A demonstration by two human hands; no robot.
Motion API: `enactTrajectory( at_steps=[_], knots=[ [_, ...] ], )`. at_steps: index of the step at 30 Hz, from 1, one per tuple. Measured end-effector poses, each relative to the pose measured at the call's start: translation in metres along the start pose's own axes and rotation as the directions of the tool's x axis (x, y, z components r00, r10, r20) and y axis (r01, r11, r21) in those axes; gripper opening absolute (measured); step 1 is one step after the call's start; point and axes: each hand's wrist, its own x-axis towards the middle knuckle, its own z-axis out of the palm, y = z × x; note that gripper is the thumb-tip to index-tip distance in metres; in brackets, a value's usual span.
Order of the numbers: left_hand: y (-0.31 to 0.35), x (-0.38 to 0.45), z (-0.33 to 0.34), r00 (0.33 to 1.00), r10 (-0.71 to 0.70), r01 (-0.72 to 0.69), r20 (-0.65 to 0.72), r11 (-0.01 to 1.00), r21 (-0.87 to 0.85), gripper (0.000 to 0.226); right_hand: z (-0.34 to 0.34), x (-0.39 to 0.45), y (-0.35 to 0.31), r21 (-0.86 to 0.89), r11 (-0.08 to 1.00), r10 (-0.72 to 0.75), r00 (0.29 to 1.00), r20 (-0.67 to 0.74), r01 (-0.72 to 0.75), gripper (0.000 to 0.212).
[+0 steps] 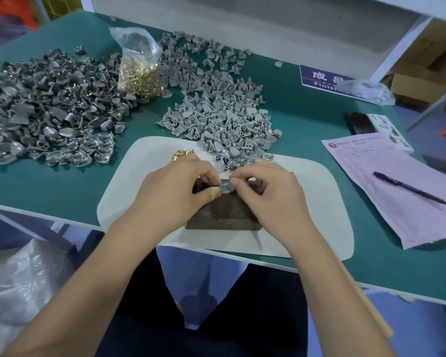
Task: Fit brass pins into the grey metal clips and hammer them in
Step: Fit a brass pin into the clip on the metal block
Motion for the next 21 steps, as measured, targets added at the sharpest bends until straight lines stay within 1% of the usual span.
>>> enactTrajectory(
  at_steps=[4, 7, 9, 11, 14, 16, 17, 19, 21],
  knots=[
    [0.001, 0.0, 0.002, 1.0, -0.006, 0.006, -0.021, 1.0, 0.012, 0.01, 0.0, -0.001, -0.004, -0.037, 0.999, -0.012, 0.997, 0.071, 0.014, 0.004],
    [0.001, -0.002, 0.004, 0.999, -0.004, 0.004, -0.043, 1.0, 0.0, 0.009, -0.001, 0.001, -0.008, -0.158, 0.986, -0.036, 0.996, 0.087, 0.049, 0.003],
    [0.002, -0.004, 0.007, 0.997, -0.014, 0.012, -0.08, 1.0, -0.026, 0.009, -0.005, 0.003, -0.014, -0.236, 0.968, -0.06, 0.993, 0.105, 0.084, 0.004],
    [0.002, -0.006, 0.011, 0.993, -0.03, 0.026, -0.118, 0.999, -0.033, 0.009, -0.008, 0.004, -0.021, -0.357, 0.919, -0.131, 0.982, 0.133, 0.171, 0.006],
    [0.001, -0.007, 0.013, 0.99, -0.041, 0.035, -0.139, 0.998, -0.043, 0.008, -0.01, 0.005, -0.033, -0.548, 0.762, -0.279, 0.938, 0.204, 0.346, 0.008],
    [0.0, -0.006, 0.012, 0.99, -0.035, 0.029, -0.134, 0.999, -0.043, 0.007, -0.011, 0.008, -0.04, -0.615, 0.679, -0.299, 0.916, 0.268, 0.401, 0.012],
    [0.0, -0.005, 0.011, 0.991, -0.03, 0.025, -0.128, 0.999, -0.042, 0.01, -0.011, 0.011, -0.042, -0.63, 0.654, -0.293, 0.908, 0.3, 0.419, 0.013],
    [0.0, -0.004, 0.01, 0.993, -0.022, 0.017, -0.116, 0.999, -0.039, 0.018, -0.011, 0.015, -0.046, -0.631, 0.637, -0.276, 0.896, 0.349, 0.442, 0.011],
    [0.0, -0.003, 0.009, 0.994, -0.015, 0.01, -0.111, 0.999, -0.046, 0.02, -0.011, 0.017, -0.046, -0.607, 0.663, -0.25, 0.894, 0.372, 0.438, 0.008]
  ],
)
